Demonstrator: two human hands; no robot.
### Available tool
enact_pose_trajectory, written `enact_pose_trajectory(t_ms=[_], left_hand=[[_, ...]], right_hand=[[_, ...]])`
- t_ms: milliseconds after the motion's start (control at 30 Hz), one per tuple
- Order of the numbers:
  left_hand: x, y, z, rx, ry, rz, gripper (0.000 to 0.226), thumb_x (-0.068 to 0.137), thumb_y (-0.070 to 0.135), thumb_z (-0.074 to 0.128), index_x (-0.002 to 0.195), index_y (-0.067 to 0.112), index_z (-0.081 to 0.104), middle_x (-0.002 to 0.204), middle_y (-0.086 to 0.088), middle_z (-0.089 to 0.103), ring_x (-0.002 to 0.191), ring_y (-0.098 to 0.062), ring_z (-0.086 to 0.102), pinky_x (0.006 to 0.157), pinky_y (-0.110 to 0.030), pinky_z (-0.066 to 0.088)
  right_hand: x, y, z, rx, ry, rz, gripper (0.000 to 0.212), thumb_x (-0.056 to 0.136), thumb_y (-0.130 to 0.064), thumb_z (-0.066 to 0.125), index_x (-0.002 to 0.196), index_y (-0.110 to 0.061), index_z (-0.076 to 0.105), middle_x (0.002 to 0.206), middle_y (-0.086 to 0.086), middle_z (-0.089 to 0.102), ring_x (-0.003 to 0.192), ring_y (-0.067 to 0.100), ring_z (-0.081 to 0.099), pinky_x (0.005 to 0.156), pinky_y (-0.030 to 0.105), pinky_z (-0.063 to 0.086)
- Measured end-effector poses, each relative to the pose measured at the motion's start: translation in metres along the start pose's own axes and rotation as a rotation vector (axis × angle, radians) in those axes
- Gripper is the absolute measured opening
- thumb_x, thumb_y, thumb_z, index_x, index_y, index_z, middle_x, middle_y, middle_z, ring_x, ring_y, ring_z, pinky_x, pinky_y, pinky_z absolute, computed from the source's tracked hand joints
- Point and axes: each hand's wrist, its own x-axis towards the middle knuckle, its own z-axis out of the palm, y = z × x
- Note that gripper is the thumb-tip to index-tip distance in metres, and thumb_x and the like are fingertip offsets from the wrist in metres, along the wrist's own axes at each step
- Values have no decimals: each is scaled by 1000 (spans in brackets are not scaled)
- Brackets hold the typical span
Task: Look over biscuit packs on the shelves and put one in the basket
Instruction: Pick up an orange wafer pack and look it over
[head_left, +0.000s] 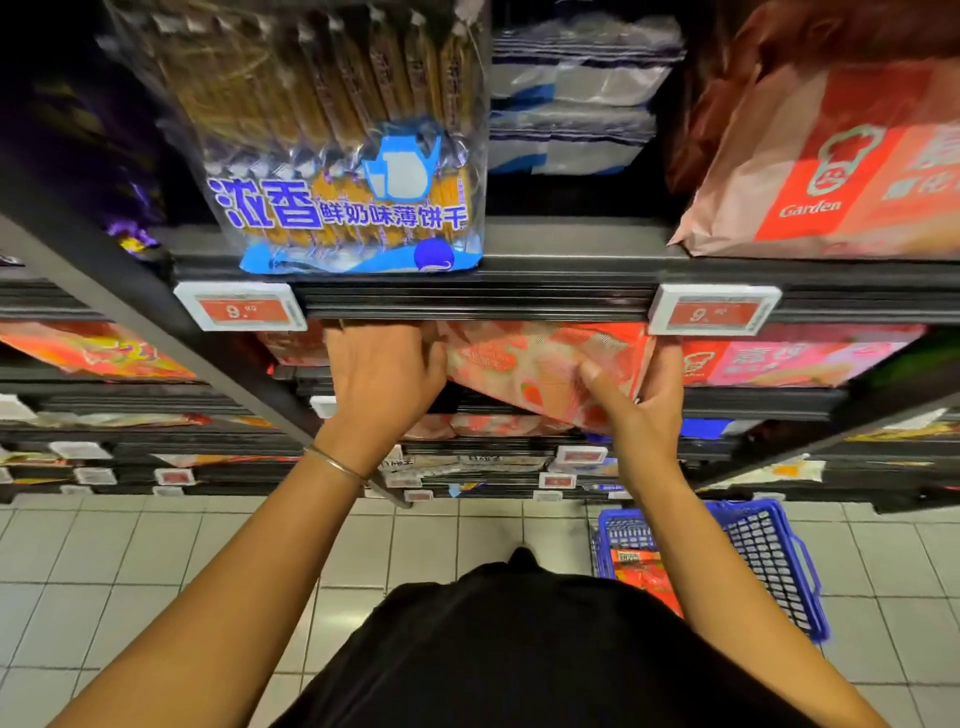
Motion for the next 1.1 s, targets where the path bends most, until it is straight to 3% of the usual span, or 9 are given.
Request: enact_pose_trajectory(t_ms=[133, 267, 367, 500, 567, 700, 833, 1000, 1100], left_hand=[[1, -7, 0, -11, -24, 4, 29, 92, 35, 69, 79, 9, 71, 80, -18, 68, 78, -41, 66, 67, -39, 33], [10, -20, 6, -68, -125, -50, 40, 100, 40, 58, 96, 3, 74, 95, -23, 72, 92, -44, 68, 73, -39, 46], [14, -29, 7, -77, -216, -72, 42, 103, 40, 55, 109, 4, 75, 106, -25, 72, 102, -45, 68, 78, -40, 49], [6, -32, 8, -58, -129, -69, 25, 100, 26, 61, 98, 4, 73, 93, -22, 72, 88, -45, 69, 68, -40, 44], [4, -36, 6, -60, -75, -62, 15, 96, 17, 64, 99, 4, 72, 93, -24, 72, 86, -46, 69, 67, -42, 47], [7, -48, 10, -61, -87, -23, 22, 99, 24, 63, 109, 7, 73, 103, -23, 72, 95, -46, 69, 73, -46, 54], [9, -57, 15, -152, -102, -19, 25, 100, 26, 63, 115, 8, 70, 105, -24, 71, 94, -48, 68, 76, -50, 56], [5, -67, 15, -181, -31, 42, 16, 94, 20, 70, 96, 6, 65, 84, -23, 67, 73, -46, 66, 62, -49, 56], [4, -67, 14, -180, -14, 82, 18, 88, 19, 74, 84, 6, 61, 74, -20, 64, 65, -44, 65, 54, -40, 50]], right_hand=[[-6, -2, 7, -158, 50, -31, 57, 77, -58, 74, 111, -14, 60, 133, 7, 39, 120, 11, 49, 101, 21, 47], [-13, 1, 10, -164, 116, 5, 54, 88, -39, 79, 132, -18, 57, 136, 1, 52, 127, 10, 55, 105, 29, 50], [-18, 2, 13, -141, 162, 32, 61, 95, -19, 75, 147, -17, 44, 134, -11, 56, 120, -15, 54, 97, 9, 47], [-15, -1, 18, -259, 185, 9, 30, 98, -15, 69, 126, -7, 58, 127, 5, 56, 114, 20, 58, 103, 47, 52], [-12, -2, 19, -300, 209, 10, 23, 99, -14, 67, 120, -4, 62, 126, 10, 55, 115, 29, 58, 102, 54, 50], [-7, -6, 25, -313, 257, 48, 9, 103, -13, 61, 110, -8, 58, 107, 9, 67, 100, 26, 63, 92, 48, 56], [-2, -12, 33, -195, 271, 93, 13, 100, -6, 61, 110, -5, 53, 101, 1, 63, 91, 13, 59, 86, 33, 50], [6, -20, 40, 44, 278, 202, 24, 99, -33, 59, 110, -13, 52, 101, -8, 55, 90, 8, 53, 85, 31, 48], [16, -24, 44, 50, 352, 271, 28, 96, -24, 60, 120, -12, 56, 113, -2, 59, 98, 14, 55, 96, 41, 50]])
